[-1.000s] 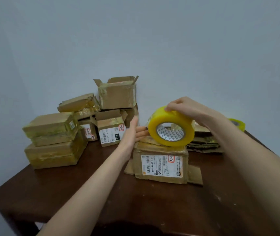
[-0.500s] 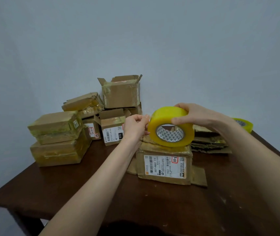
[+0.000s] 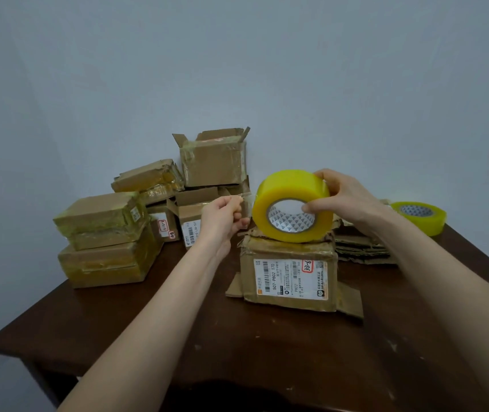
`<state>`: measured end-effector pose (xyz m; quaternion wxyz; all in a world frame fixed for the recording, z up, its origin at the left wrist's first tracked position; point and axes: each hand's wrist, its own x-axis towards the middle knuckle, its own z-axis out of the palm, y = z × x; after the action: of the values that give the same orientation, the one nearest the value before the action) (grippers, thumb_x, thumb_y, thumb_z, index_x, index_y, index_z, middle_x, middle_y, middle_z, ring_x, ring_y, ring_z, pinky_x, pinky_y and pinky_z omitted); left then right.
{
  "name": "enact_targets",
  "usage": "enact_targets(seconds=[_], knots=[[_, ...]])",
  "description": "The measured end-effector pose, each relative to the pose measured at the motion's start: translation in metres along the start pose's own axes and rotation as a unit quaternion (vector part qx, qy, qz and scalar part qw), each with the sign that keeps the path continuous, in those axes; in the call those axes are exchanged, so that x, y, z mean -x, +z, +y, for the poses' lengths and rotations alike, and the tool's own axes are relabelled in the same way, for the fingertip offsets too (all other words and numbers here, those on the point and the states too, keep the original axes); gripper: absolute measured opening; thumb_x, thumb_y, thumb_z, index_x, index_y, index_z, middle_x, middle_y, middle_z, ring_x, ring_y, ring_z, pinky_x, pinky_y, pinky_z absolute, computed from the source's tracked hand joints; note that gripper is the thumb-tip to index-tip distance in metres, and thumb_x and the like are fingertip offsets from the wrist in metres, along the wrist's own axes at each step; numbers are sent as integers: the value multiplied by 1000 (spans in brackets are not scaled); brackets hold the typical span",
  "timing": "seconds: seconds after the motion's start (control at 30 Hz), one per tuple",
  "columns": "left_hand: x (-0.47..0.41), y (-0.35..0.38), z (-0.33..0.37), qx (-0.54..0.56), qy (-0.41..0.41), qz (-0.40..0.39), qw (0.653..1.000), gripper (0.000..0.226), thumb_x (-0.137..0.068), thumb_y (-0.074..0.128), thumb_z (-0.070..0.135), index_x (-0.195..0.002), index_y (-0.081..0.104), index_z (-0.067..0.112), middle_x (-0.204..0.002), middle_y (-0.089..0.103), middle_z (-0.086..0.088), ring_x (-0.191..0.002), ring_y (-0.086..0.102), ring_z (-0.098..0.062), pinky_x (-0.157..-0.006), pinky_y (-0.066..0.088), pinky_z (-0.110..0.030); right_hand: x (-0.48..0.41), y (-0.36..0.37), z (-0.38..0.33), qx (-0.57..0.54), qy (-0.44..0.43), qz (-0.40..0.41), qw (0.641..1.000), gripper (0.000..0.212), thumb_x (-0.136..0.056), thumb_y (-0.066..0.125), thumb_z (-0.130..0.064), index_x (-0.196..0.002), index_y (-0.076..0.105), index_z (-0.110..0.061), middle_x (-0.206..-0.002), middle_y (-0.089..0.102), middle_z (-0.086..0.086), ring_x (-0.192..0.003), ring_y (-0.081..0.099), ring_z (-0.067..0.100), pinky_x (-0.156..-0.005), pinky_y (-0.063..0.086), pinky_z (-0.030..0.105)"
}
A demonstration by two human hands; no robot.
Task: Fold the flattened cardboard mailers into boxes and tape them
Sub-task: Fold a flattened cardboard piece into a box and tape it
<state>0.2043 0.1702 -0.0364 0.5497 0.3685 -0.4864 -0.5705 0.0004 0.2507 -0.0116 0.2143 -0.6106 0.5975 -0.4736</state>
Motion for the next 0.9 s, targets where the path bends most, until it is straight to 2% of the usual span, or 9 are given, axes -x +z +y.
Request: enact_targets(seconds=[0.13,0.27,0.4,0.5,0.63,0.7,0.8,0.9], knots=[[2,5,1,2,-5,5,1000,19,-97,48,9,-80,57,6,-69,48,-4,-59,47,-10,-52,49,-21,-3,-7,-13,-11,-7,1,1000,53,-71,81,-15,-117,57,-24,-110,60,9,-104,59,28,-93,48,51],[5,10,-1,52,-25,14,998,14,-98,42,4,-97,55,-2,-89,65,-15,-78,67,-19,-54,56,-23,3,-9,-17,44,-15,-28,999,49,-72,81,-14,-114,58,-23,-107,59,7,-100,57,27,-87,48,45],[9,4,1,93,-26,16,995,13,-100,37,3,-96,49,0,-84,63,-14,-72,70,-22,-58,59,-27,9,-8,-12,69,-11,-38,997,47,-73,80,-13,-114,59,-23,-105,61,3,-96,57,20,-77,47,33],[10,0,6,134,-38,22,990,19,-101,36,3,-86,48,1,-79,59,-14,-73,68,-24,-61,60,-30,6,-8,-18,84,-22,-38,996,49,-73,79,-15,-116,58,-27,-104,58,-3,-95,55,15,-76,47,32],[12,-3,6,199,-73,-8,977,19,-97,52,16,-85,52,2,-77,61,-13,-74,68,-23,-58,59,-27,5,-4,-17,95,-4,-44,995,53,-72,81,-17,-118,55,-23,-106,58,1,-93,56,16,-78,48,35],[14,-3,2,178,-71,-19,981,17,-90,63,14,-91,59,-2,-79,63,-12,-74,68,-19,-60,58,-24,6,-3,-14,82,-4,-32,996,48,-72,81,-15,-112,57,-19,-102,60,4,-88,57,16,-72,46,32],[16,-2,1,142,-46,-12,989,23,-88,61,1,-109,60,-10,-81,65,-13,-73,66,-16,-64,58,-21,10,-5,-15,78,-7,-29,997,46,-70,82,-15,-109,57,-21,-99,60,2,-87,56,15,-68,45,31],[20,0,8,97,22,12,995,16,-91,61,6,-103,63,-4,-81,64,-12,-71,66,-14,-63,57,-19,12,-6,-17,88,-21,-24,996,46,-70,82,-16,-108,56,-23,-99,58,2,-88,56,17,-70,45,33]])
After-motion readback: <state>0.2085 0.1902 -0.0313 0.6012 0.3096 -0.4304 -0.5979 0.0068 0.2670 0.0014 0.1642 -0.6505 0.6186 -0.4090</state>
